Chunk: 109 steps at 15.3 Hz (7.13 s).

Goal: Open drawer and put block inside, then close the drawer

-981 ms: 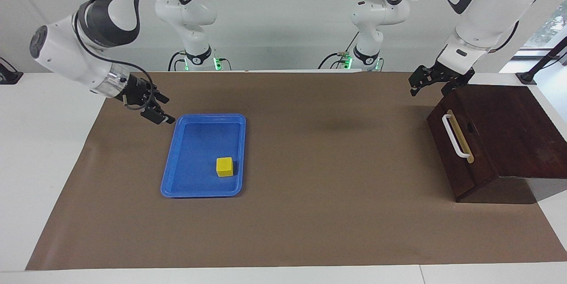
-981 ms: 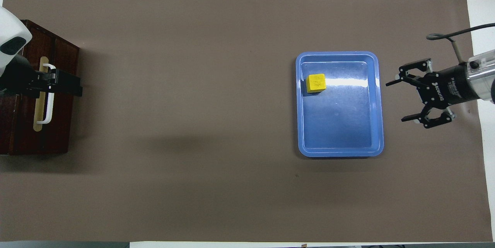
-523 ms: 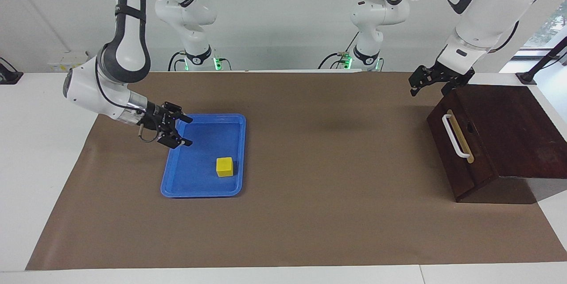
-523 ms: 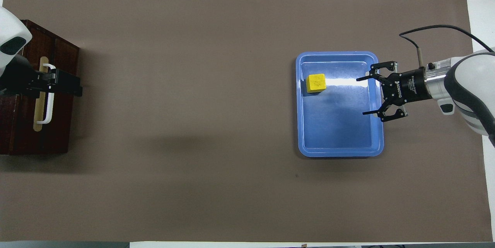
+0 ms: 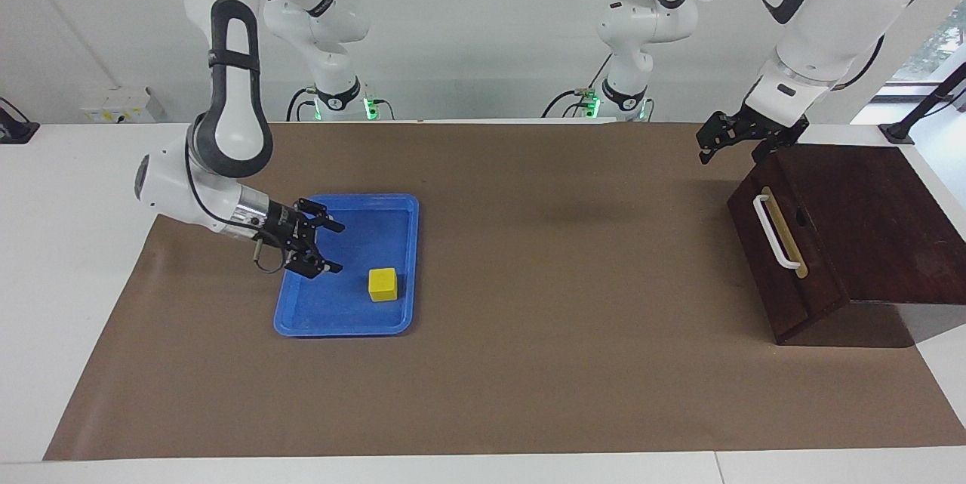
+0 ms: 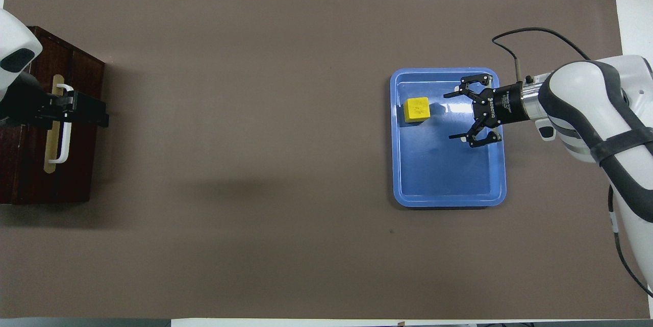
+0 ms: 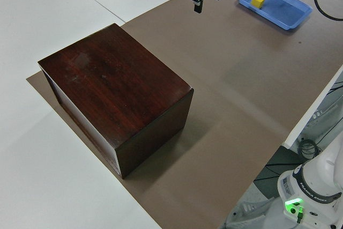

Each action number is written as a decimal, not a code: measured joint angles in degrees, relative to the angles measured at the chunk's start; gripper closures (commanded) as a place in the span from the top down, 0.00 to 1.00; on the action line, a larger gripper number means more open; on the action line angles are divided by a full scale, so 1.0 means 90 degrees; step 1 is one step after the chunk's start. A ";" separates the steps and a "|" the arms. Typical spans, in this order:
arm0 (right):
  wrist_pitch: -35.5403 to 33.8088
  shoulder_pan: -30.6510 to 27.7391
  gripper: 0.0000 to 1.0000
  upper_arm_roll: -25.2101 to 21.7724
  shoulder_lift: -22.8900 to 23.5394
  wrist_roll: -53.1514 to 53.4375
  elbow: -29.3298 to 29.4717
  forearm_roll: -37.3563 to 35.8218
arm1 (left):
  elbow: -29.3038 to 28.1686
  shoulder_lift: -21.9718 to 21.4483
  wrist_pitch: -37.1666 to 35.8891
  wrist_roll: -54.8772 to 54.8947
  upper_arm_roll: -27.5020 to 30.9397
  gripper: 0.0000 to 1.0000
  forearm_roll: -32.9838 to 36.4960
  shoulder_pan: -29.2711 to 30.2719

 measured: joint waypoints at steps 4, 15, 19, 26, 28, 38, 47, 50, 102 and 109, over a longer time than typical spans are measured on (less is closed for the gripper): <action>0.0066 0.0000 1.00 0.0003 0.0148 0.0000 0.0057 0.0297 | 0.0000 0.0000 0.0000 0.0000 0.0000 1.00 0.0000 0.0000; 0.0346 0.0322 1.00 0.0025 0.0372 0.0000 0.0193 0.0403 | 0.0000 -0.0024 -0.0004 -0.0003 -0.0014 1.00 0.0000 -0.0026; 0.0460 0.0379 1.00 0.0030 0.0403 -0.0051 0.0160 0.0403 | 0.0001 -0.0025 0.0098 -0.0003 -0.0039 1.00 0.0004 -0.0028; 0.0495 0.0420 1.00 0.0031 0.0427 -0.0155 0.0128 0.0403 | -0.0297 0.0042 0.0937 0.0007 -0.0037 1.00 0.1013 -0.0028; 0.0495 0.0420 1.00 0.0031 0.0427 -0.0158 0.0128 0.0402 | -0.0503 0.0168 0.1285 0.0009 -0.0035 1.00 0.1397 -0.0028; 0.0516 0.0460 0.00 0.0032 0.0426 -0.0157 0.0114 0.0401 | -0.1567 0.0919 0.3215 0.0015 0.0020 1.00 0.2690 0.0379; 0.0677 0.0574 0.00 0.0032 0.0421 -0.0026 0.0129 0.0400 | -0.1990 0.0929 0.3741 0.0087 -0.0028 1.00 0.2900 0.0540; 0.0673 0.0574 0.00 0.0031 0.0421 -0.0023 0.0145 0.0374 | -0.2072 0.0916 0.3794 0.0214 -0.0059 1.00 0.2918 0.0538; 0.0257 0.2645 0.00 0.0139 -0.1414 0.4924 0.1587 -0.0950 | 0.0484 0.0522 0.0761 -1.0620 -0.0162 1.00 0.0073 -0.1624; 0.0716 0.3213 0.00 0.0142 -0.1191 0.4983 0.1578 -0.0630 | 0.0494 0.0814 0.0881 -1.1777 -0.0173 1.00 0.0237 -0.1985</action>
